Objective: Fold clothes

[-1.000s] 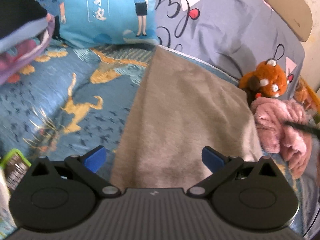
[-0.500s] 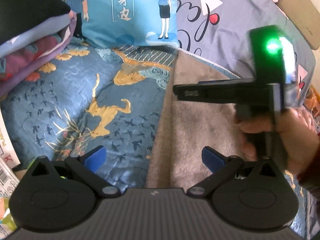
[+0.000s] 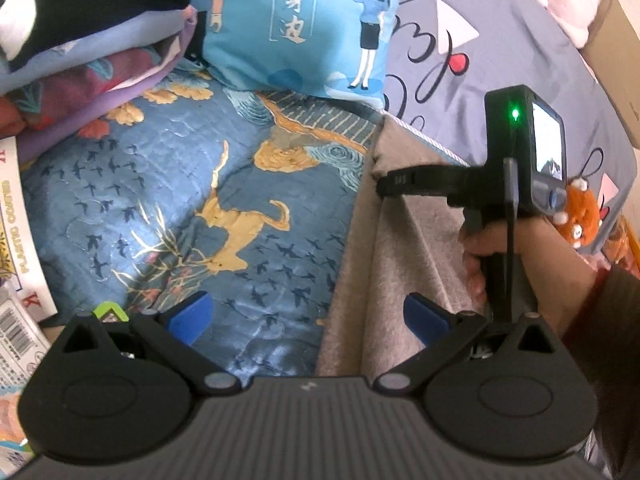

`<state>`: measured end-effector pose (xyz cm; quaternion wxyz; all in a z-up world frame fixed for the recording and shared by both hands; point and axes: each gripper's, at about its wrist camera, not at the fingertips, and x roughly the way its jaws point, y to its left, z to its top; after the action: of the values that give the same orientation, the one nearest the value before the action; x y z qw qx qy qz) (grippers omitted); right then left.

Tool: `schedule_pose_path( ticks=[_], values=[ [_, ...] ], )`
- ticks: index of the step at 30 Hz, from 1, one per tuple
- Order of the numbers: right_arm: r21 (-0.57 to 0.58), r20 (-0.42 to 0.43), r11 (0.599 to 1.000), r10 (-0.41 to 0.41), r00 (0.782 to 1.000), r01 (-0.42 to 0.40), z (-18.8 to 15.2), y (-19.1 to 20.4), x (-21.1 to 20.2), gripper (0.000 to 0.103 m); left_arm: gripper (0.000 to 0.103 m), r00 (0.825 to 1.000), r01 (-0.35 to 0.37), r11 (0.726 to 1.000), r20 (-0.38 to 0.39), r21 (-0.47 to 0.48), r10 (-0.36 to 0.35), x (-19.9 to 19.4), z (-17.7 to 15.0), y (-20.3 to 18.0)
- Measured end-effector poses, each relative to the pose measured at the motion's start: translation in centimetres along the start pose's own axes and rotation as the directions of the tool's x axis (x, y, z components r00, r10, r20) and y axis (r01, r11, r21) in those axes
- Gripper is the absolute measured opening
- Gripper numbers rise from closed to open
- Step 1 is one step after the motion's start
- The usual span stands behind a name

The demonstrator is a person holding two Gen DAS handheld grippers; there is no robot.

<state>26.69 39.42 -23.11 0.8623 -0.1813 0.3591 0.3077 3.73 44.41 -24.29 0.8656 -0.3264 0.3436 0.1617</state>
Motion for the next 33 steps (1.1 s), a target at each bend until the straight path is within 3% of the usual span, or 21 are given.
schedule_pose_path(
  ticks=[5,9,14,15,17,19,23,25,30,33],
  values=[
    [0.065,0.09,0.997,-0.041,0.995,0.035,4.1,-0.8,-0.4,0.006,0.103,0.999,-0.03,1.0,0.033,-0.003,0.031,-0.7,0.8,1.1],
    [0.057,0.078,0.995,-0.081,0.994,0.077,5.9,-1.2,0.9,0.006,0.103,0.995,-0.07,0.995,0.061,-0.071,0.074,-1.5,1.8,3.5],
    [0.067,-0.013,0.99,-0.126,0.992,0.126,4.4,-1.3,3.2,0.011,0.103,0.993,-0.079,0.989,0.075,-0.123,0.088,-2.2,2.3,5.5],
    [0.081,0.008,0.99,-0.118,0.993,0.117,4.0,-1.3,2.7,0.013,0.103,0.993,-0.08,0.989,0.077,-0.124,0.09,-2.3,2.4,5.7],
    [0.092,0.055,0.99,-0.108,0.993,0.102,3.1,-1.1,0.8,0.028,0.103,0.994,-0.072,0.99,0.075,-0.125,0.082,-2.3,2.5,5.9],
    [0.097,0.096,0.991,-0.096,0.991,0.087,2.0,-1.0,-1.5,0.029,0.103,0.994,-0.07,0.991,0.07,-0.118,0.078,-2.2,2.4,5.7],
    [0.099,0.152,0.995,-0.048,0.987,0.033,-1.9,-2.2,-8.2,0.032,0.103,0.994,-0.083,0.994,0.067,-0.075,0.088,-1.9,2.1,4.8],
    [0.137,0.16,0.99,-0.055,0.986,0.033,-5.5,-3.9,-12.2,0.034,0.103,0.994,-0.081,0.995,0.062,-0.054,0.085,-1.8,2.0,4.1],
    [0.23,0.073,0.961,-0.175,0.982,0.154,-15.7,-9.8,-20.4,0.037,0.103,0.998,-0.052,0.998,0.04,0.019,0.051,-1.3,1.3,1.4],
    [0.292,-0.008,0.932,-0.222,0.975,0.215,-20.8,-13.4,-23.0,0.037,0.103,0.999,-0.024,0.994,0.027,0.104,0.021,-1.0,0.4,-1.4]
  ],
)
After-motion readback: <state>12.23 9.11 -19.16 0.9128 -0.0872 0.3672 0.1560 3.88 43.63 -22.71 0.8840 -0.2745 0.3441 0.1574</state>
